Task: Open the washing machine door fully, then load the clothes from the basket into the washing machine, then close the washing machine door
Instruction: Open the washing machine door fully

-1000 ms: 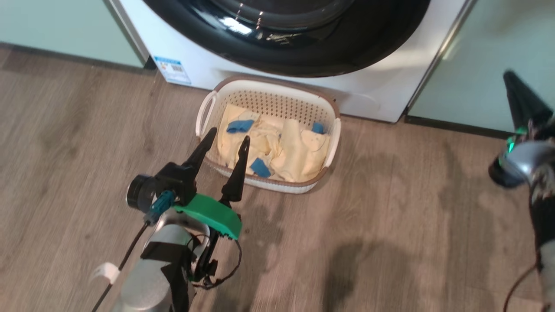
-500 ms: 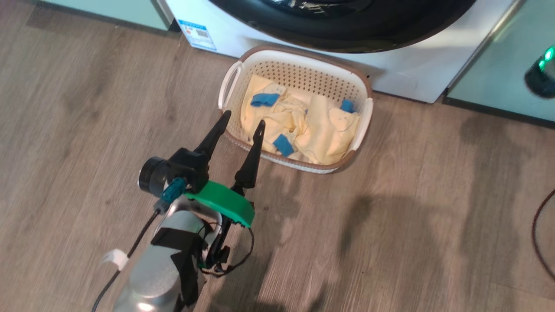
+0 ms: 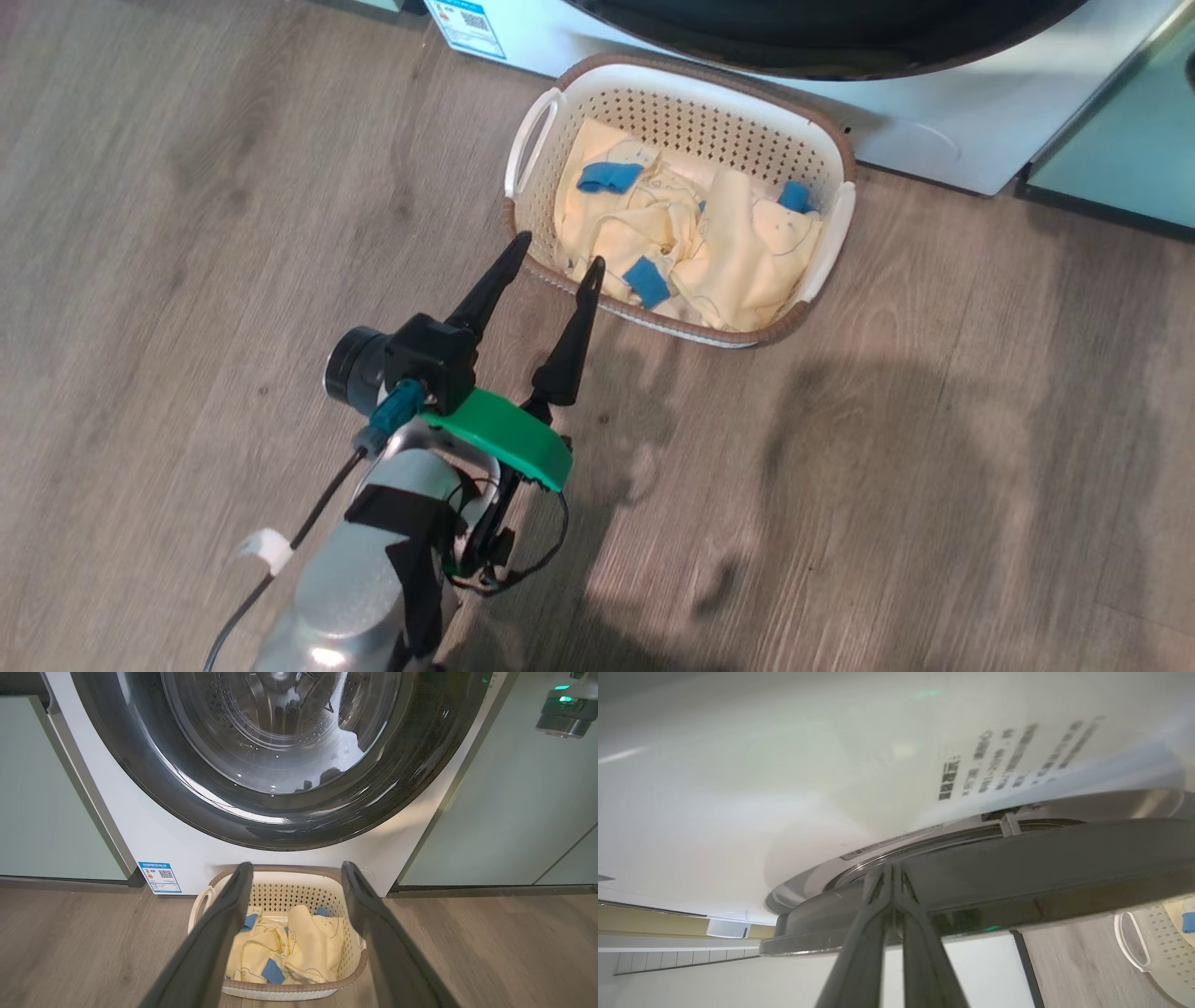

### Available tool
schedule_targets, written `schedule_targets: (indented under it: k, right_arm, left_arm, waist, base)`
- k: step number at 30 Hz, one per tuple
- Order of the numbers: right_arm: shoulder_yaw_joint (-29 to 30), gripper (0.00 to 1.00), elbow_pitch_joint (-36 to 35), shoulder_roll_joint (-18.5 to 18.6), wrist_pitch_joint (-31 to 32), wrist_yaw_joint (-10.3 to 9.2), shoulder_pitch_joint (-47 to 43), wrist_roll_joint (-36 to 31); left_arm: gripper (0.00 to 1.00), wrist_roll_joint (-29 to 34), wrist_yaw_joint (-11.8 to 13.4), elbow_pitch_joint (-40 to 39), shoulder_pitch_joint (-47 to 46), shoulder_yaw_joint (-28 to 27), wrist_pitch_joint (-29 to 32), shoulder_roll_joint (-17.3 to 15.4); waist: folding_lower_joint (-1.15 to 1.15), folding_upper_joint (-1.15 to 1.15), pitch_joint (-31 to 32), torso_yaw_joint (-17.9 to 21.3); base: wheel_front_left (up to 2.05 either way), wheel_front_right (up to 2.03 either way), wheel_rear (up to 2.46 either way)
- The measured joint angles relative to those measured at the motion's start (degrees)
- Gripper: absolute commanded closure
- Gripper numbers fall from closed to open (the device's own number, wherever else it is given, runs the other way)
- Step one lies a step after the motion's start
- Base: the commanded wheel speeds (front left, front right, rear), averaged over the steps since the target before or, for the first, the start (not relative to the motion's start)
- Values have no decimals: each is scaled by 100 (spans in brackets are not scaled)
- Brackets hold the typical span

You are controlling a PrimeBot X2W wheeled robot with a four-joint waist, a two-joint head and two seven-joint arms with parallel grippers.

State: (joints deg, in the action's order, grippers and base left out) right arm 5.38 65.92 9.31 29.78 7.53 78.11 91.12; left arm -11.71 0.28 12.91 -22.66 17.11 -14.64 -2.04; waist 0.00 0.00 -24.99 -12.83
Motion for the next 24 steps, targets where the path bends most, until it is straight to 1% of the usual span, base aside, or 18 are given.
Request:
schedule_targets:
  k: [7, 11, 24]
  right_arm:
    - [-38, 100, 259, 88, 0, 0, 283, -79]
    - [-138, 100, 386, 111, 76, 0, 374, -129]
    - [-259, 100, 416, 147, 363, 0, 521, -247]
  left_arm:
    - [0, -66, 93, -69, -90, 116, 0, 0]
    - [0, -98, 97, -92, -112, 143, 0, 0]
    - [0, -188, 151, -110, -240, 212, 0, 2]
  waist:
    - [0, 0, -104, -93]
    - [0, 0, -154, -108]
    - [0, 0, -273, -139]
  base:
    - [0, 0, 0]
    - [0, 0, 0]
    - [0, 0, 0]
